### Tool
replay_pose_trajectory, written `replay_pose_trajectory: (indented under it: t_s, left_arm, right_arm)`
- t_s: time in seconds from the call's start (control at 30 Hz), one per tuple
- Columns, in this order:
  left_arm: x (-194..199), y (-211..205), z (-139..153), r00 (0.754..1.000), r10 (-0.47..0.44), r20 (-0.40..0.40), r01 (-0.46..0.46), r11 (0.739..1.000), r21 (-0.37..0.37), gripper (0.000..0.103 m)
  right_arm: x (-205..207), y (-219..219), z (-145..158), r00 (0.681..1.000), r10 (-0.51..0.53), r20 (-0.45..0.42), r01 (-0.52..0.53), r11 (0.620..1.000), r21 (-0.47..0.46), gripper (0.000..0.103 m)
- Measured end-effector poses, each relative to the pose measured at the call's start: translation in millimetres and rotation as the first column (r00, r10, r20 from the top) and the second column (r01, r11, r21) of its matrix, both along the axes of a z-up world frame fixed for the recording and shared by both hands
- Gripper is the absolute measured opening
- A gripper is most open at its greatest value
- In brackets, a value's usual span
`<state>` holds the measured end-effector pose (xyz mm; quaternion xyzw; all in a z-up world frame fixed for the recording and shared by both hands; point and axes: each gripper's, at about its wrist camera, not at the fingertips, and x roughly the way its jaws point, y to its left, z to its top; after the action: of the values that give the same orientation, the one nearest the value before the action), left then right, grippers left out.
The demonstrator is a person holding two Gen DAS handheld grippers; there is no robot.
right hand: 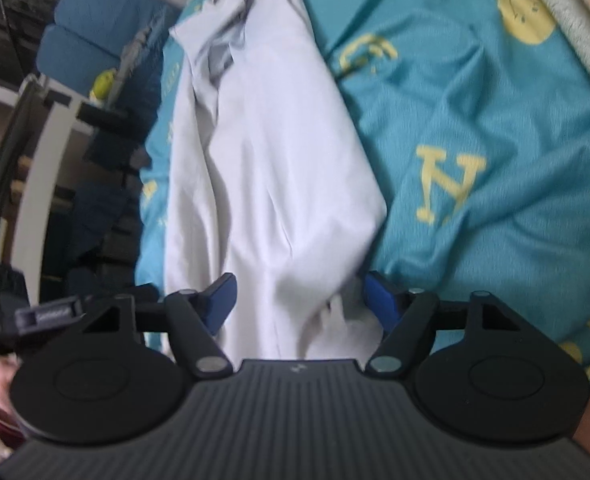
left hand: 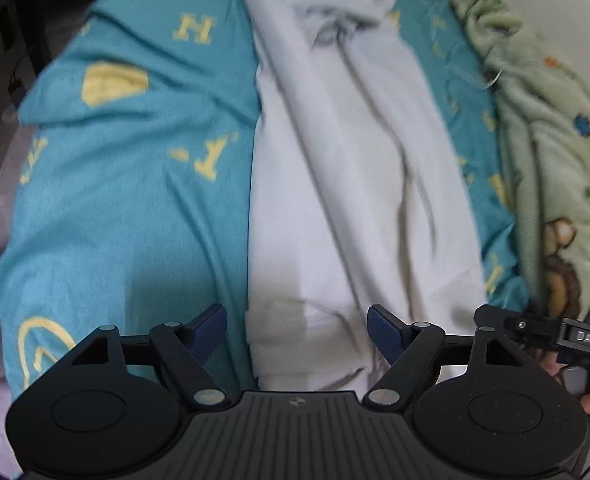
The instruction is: Fold clothes
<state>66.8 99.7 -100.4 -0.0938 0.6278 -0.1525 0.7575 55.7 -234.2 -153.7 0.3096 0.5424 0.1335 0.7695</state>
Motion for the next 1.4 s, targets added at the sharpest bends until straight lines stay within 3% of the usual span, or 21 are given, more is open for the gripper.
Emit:
replay_pose_trajectory:
  t_s: [0.1, 0.2, 0.27, 0.33, 0.4, 0.43, 0.5, 0.57, 0.83, 1.07, 1.27, 1.4]
  left_arm:
    - [1.4, -7.9, -11.3, 0.997, -0.037, -0.067, 0.039, 0.999, 0.024, 0.079]
    - [-1.0, -9.6, -13.7, 0.990, -0.076, -0.119, 0.075, 0.997, -0.020, 0.079]
    - [-5.9, -11.6, -15.6, 0.981, -0.113, -0.159, 0.106, 0.993, -0.054, 0.078]
    - [-11.7, -14.5, -13.5, 0.976, -0.153, -0.157, 0.145, 0.987, -0.065, 0.074]
    - [-17.8, -16.6, -10.8, 0.972, -0.182, -0.149, 0.174, 0.982, -0.070, 0.063]
    - [-21.1, -17.2, -9.4, 0.971, -0.192, -0.145, 0.185, 0.981, -0.065, 0.058]
    - [-27.5, -16.4, -5.9, 0.970, -0.203, -0.133, 0.197, 0.979, -0.057, 0.026]
    - [-33.1, -11.1, -0.1, 0.975, -0.190, -0.116, 0.184, 0.981, -0.064, 0.009]
    - [-54.9, 25.0, 66.8, 0.993, -0.096, 0.072, 0.109, 0.973, -0.203, 0.005]
    - [-79.3, 31.7, 138.4, 0.975, 0.028, 0.220, 0.049, 0.940, -0.338, 0.003]
    - [-143.0, 52.6, 174.2, 0.946, 0.087, 0.314, 0.055, 0.907, -0.417, 0.003]
    - [-200.3, 58.2, 186.5, 0.933, 0.089, 0.349, 0.081, 0.892, -0.444, 0.003]
  right_arm:
    - [-0.1, 9.2, -7.6, 0.998, 0.049, -0.036, -0.049, 0.999, -0.004, 0.071]
    - [-2.4, 19.7, -10.8, 0.992, 0.119, -0.050, -0.118, 0.993, 0.023, 0.071]
    - [-4.7, 27.7, -12.8, 0.984, 0.166, -0.062, -0.164, 0.986, 0.037, 0.059]
    - [-5.9, 34.7, -12.1, 0.980, 0.185, -0.069, -0.186, 0.983, -0.003, 0.037]
    - [-4.9, 36.4, -12.5, 0.980, 0.183, -0.074, -0.185, 0.982, -0.028, 0.019]
    - [-4.8, 36.8, -12.6, 0.980, 0.181, -0.077, -0.184, 0.982, -0.035, 0.015]
    - [-5.5, 39.8, -9.2, 0.980, 0.188, -0.065, -0.192, 0.980, -0.058, 0.013]
    - [-7.4, 39.8, -2.2, 0.981, 0.189, -0.046, -0.192, 0.979, -0.067, 0.012]
    - [-18.5, 19.1, 46.3, 0.989, 0.139, 0.056, -0.136, 0.989, -0.049, 0.010]
    - [-27.9, 0.8, 105.9, 0.980, 0.066, 0.186, -0.069, 0.998, 0.008, 0.010]
    - [-64.4, -12.1, 146.7, 0.960, 0.066, 0.274, -0.078, 0.996, 0.034, 0.010]
    - [-108.7, -14.5, 157.5, 0.950, 0.084, 0.301, -0.097, 0.995, 0.030, 0.010]
